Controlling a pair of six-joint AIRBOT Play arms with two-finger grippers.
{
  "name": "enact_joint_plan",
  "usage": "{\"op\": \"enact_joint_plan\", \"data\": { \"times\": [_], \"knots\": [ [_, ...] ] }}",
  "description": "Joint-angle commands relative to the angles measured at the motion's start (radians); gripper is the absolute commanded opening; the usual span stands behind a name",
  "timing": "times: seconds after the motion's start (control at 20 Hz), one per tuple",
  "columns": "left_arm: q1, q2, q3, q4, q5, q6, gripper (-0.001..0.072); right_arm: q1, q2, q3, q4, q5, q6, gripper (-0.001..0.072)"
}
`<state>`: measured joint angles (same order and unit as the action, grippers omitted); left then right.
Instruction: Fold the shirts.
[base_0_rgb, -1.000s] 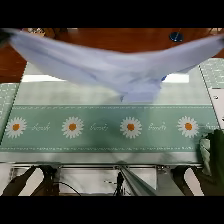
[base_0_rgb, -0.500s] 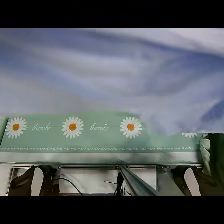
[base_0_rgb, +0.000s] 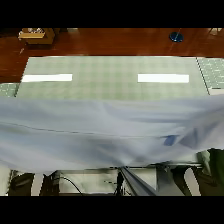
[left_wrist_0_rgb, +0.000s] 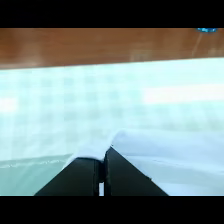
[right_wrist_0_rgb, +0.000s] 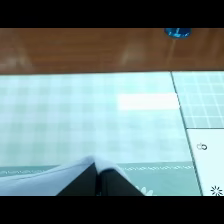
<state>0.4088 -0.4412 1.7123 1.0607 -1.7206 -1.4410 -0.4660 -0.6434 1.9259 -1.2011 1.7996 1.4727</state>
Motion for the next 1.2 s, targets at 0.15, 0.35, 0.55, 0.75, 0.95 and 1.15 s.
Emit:
{"op": "enact_joint_plan", "data": {
  "times": [0.15,0.35,0.55,0.75,0.95,1.15],
  "knots": [
    [-0.010,-0.049,0.088,0.018,0.164,0.034,0.0023,0.000,-0.105,0.139,0.162,-0.252,-0.051,0.0028],
    [-0.009,-0.075,0.254,0.031,0.201,0.030,0.0023,0.000,-0.105,0.265,0.118,-0.196,-0.016,0.0028],
    [-0.008,-0.074,0.399,0.113,0.148,0.006,0.0022,0.000,-0.048,0.316,0.052,-0.207,0.010,0.0028],
    [-0.008,-0.074,0.453,0.129,-0.020,-0.014,0.0022,0.000,-0.007,0.373,-0.018,-0.200,0.035,0.0028],
    [-0.009,-0.078,0.469,0.073,-0.120,-0.035,0.0022,0.028,-0.017,0.400,-0.024,0.005,0.048,0.0028],
    [-0.008,-0.116,0.365,0.061,-0.122,-0.038,0.0022,0.180,-0.053,0.275,-0.141,0.058,0.066,0.0027]
  ]
}}
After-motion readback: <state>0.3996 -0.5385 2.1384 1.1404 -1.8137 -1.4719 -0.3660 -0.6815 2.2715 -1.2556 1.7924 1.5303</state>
